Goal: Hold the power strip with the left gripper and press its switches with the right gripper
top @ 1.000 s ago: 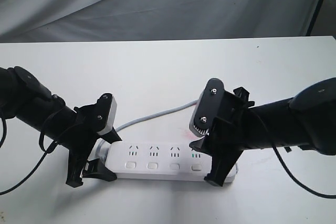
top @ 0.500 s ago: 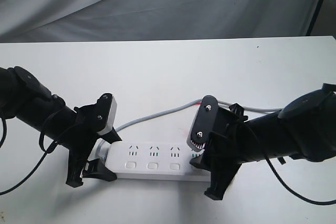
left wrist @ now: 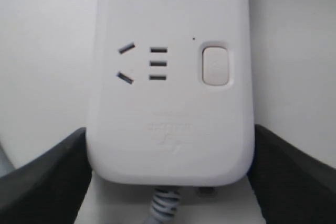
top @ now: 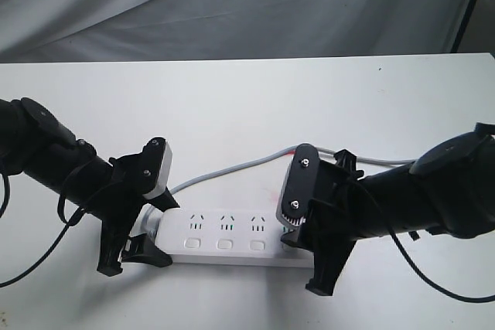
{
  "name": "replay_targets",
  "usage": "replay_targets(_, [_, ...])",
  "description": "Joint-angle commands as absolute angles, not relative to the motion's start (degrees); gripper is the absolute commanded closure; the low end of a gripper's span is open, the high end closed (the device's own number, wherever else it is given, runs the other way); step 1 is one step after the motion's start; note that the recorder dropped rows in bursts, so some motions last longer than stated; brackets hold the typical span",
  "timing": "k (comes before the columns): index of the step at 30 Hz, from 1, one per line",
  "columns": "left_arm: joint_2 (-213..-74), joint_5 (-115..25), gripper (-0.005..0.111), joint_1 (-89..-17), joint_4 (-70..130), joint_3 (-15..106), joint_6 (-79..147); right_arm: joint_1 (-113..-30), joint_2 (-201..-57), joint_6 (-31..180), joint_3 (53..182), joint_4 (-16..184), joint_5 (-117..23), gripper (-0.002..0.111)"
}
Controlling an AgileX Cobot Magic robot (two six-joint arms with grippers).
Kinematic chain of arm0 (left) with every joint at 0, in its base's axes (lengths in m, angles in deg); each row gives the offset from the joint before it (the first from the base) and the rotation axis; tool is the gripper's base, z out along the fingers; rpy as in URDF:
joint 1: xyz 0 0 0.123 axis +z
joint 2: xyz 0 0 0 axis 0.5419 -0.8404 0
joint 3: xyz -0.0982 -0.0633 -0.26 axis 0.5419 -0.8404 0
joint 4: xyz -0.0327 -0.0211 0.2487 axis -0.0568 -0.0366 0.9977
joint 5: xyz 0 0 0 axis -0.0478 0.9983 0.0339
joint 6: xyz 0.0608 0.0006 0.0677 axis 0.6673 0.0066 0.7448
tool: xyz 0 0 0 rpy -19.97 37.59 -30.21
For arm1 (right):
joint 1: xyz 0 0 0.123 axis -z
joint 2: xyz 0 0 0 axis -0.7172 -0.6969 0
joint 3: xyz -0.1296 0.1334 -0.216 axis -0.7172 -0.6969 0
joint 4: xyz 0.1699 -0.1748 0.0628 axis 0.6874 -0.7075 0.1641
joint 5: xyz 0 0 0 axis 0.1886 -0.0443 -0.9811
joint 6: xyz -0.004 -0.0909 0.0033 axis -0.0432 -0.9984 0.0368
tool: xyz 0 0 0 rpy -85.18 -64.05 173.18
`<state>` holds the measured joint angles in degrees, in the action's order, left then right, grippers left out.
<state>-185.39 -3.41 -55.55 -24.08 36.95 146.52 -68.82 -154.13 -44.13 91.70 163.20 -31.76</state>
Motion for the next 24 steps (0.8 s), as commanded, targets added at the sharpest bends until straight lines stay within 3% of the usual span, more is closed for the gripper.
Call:
replay_targets(1, [-185.24, -2.95, 0.052, -55.75, -24.66, 37.00, 146.79, -68.56, -154.12, -45.04, 91.35, 163.47, -32.36, 0.068])
replay_targets(24, [-185.24, -2.95, 0.052, -55.75, -24.66, 37.00, 146.79, -68.62, -155.45, -47.66, 91.35, 163.98, -31.95, 0.068])
